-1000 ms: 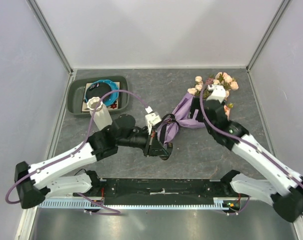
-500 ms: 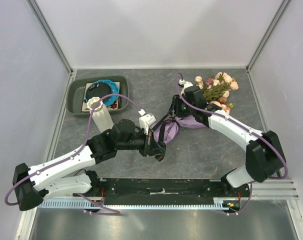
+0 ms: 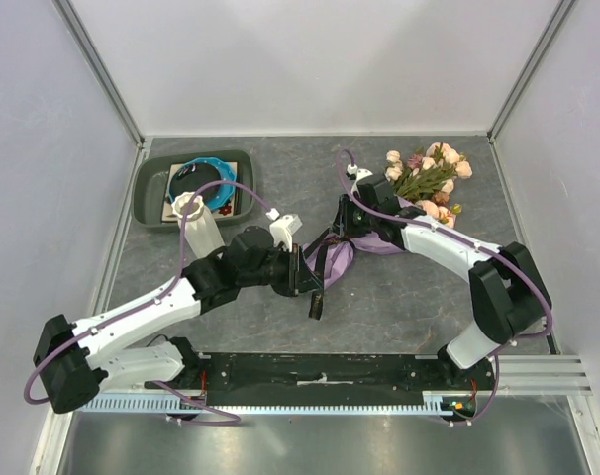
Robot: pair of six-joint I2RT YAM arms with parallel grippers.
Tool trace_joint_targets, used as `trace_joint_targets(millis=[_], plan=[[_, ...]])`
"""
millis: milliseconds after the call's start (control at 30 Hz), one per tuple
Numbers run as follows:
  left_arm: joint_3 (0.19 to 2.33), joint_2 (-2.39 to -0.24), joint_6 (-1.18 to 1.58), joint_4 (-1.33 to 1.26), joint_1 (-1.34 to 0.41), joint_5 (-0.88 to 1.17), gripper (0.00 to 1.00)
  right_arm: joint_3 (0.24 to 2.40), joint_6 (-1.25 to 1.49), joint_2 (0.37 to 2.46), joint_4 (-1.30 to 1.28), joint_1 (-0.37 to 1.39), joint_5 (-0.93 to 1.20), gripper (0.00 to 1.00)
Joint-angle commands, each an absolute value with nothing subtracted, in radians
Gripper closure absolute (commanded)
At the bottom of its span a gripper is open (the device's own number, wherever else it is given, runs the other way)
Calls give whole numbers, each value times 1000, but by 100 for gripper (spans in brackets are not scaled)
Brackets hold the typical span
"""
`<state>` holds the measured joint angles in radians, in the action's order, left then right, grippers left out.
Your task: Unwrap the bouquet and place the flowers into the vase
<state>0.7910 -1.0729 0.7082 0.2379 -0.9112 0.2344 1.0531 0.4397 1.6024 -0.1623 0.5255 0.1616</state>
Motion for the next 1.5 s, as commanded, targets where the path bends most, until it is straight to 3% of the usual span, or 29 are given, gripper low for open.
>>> trace_joint_targets(millis=[0,200,333,567,733,933,1033,1167,1467], plan=[[808,-1107,716,219,-850,239,67,1005,422,1527,-140,526,163,66],[864,-1150,673,222,-793,271,49,966,420,1513,-150,526,169,66],[890,-1161,666,213,-778,272,48,939,419,1467,-152,526,175,67],[902,-1232,667,161,-753,298,50,868,399,1388,-192,526,224,66],[940,-1343,667,118,-727,353,50,812,370,1318,-216,525,148,66],[1025,-1456,654,89,-700,374,51,870,345,1328,-249,517,42,66],[1071,-1518,646,83,-686,379,52,909,359,1348,-236,505,32,71],[1117,-1592,623,72,-680,362,59,939,345,1405,-204,503,52,78],[1075,-1721,632,3,-681,434,71,908,264,1456,-109,505,90,78]])
